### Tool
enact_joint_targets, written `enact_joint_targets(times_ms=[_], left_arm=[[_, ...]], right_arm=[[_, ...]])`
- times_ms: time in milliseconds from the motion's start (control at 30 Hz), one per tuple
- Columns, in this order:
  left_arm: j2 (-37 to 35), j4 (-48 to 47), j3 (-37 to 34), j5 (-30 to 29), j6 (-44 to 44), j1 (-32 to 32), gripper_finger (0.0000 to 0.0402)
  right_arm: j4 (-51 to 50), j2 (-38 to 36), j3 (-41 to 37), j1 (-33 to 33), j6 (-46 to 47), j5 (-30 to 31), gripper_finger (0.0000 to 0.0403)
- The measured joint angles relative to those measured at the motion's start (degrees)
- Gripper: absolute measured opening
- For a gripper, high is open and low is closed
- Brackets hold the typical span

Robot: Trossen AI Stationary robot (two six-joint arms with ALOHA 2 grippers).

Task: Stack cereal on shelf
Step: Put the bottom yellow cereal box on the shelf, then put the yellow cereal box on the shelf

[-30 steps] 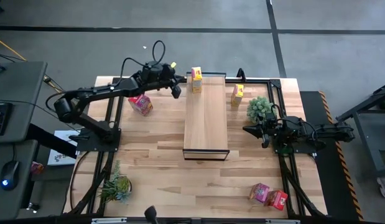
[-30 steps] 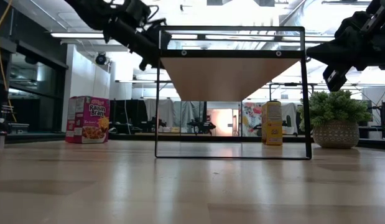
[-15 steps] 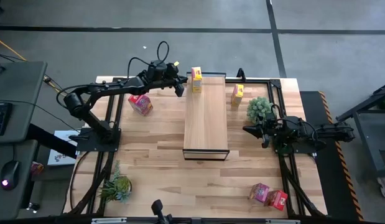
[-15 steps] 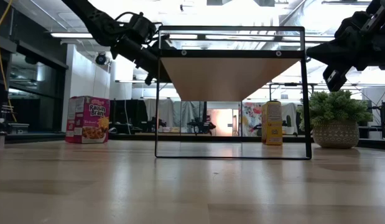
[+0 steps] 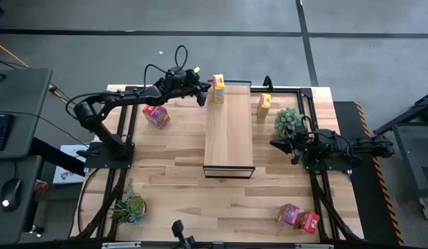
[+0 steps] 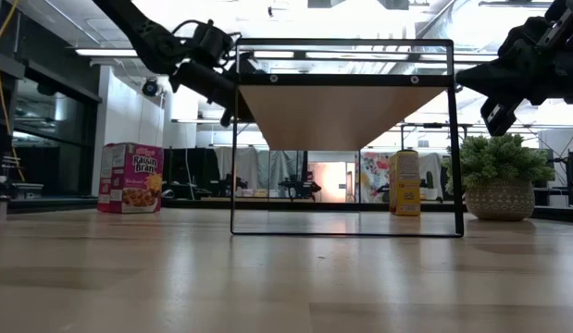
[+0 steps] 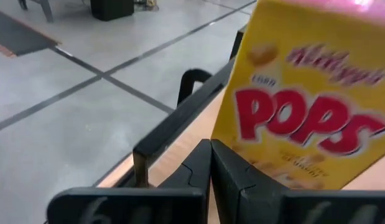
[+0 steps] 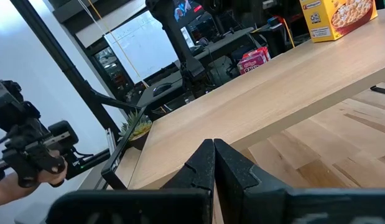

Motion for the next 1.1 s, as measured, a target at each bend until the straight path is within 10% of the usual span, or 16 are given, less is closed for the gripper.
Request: enact_joint_targets(times_ms=[767, 967, 1100], left_arm=[[2.5, 4.7, 0.0, -0.4, 0.7, 0.4, 0.0000], [-4.6, 1.5, 0.0, -8.5, 9.5, 4.3, 0.0000], [-11.9, 1.9, -0.2, 1.5, 7.2, 8.0, 0.0000]], right_arm=[[0.0, 0.0, 0.0, 0.0, 0.0, 0.0, 0.0000], [0.0, 0.0, 0.0, 0.0, 0.0, 0.0, 0.0000], [0.0, 0.0, 0.0, 0.0, 0.0, 0.0, 0.0000]])
